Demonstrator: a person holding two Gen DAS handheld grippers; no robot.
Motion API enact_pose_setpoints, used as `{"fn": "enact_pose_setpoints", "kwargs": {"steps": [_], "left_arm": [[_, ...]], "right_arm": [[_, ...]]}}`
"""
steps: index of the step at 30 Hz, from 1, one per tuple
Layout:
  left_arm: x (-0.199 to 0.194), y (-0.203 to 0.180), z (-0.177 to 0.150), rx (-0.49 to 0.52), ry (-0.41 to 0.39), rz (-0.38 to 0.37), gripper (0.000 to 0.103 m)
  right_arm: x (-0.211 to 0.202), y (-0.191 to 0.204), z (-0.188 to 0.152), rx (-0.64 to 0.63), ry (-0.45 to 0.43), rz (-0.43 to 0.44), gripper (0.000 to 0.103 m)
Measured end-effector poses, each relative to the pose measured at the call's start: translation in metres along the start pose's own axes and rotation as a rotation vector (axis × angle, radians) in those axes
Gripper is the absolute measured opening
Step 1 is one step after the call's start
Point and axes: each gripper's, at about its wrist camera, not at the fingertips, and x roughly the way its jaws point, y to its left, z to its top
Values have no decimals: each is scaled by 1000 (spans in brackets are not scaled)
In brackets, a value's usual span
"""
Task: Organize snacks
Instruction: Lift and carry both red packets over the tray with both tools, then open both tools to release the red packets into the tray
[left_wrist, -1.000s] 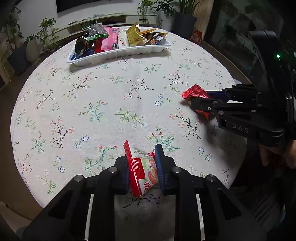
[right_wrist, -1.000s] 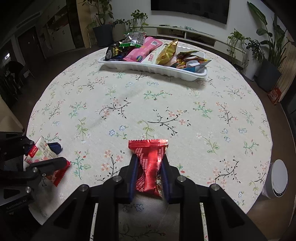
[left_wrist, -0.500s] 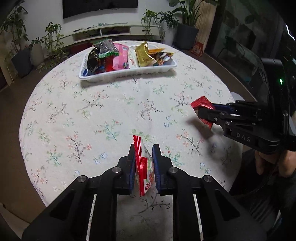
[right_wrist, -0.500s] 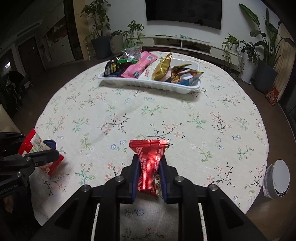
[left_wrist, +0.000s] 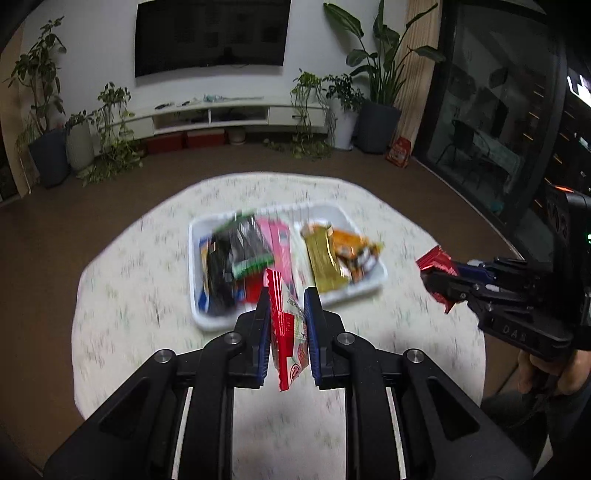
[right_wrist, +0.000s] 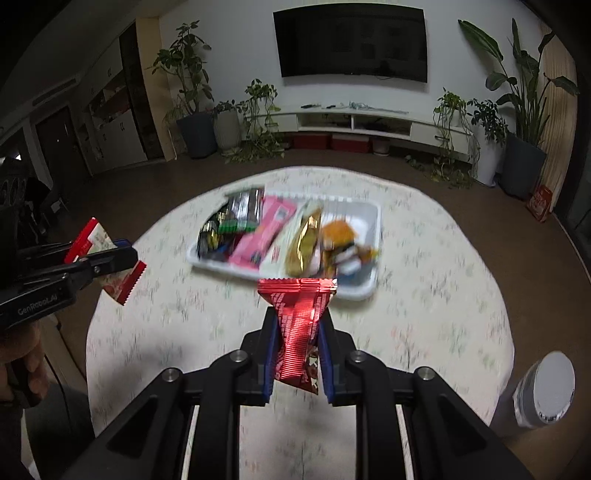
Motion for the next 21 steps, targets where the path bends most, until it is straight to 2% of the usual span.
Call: {"fn": "enact_pose_setpoints", "kwargs": {"steps": [4, 8, 14, 21], "left_arm": [[39, 8, 54, 2, 2, -1, 15], [88, 8, 79, 28, 60, 22, 15], [156, 3, 79, 63, 123, 44, 15], [194, 0, 64, 106, 139, 56, 16]], "right_arm": [[27, -9, 51, 7, 8, -8, 21], [65, -26, 87, 55, 50, -6, 21], [135, -51, 117, 101, 150, -26, 22], [185, -68, 118, 130, 202, -56, 22]]}}
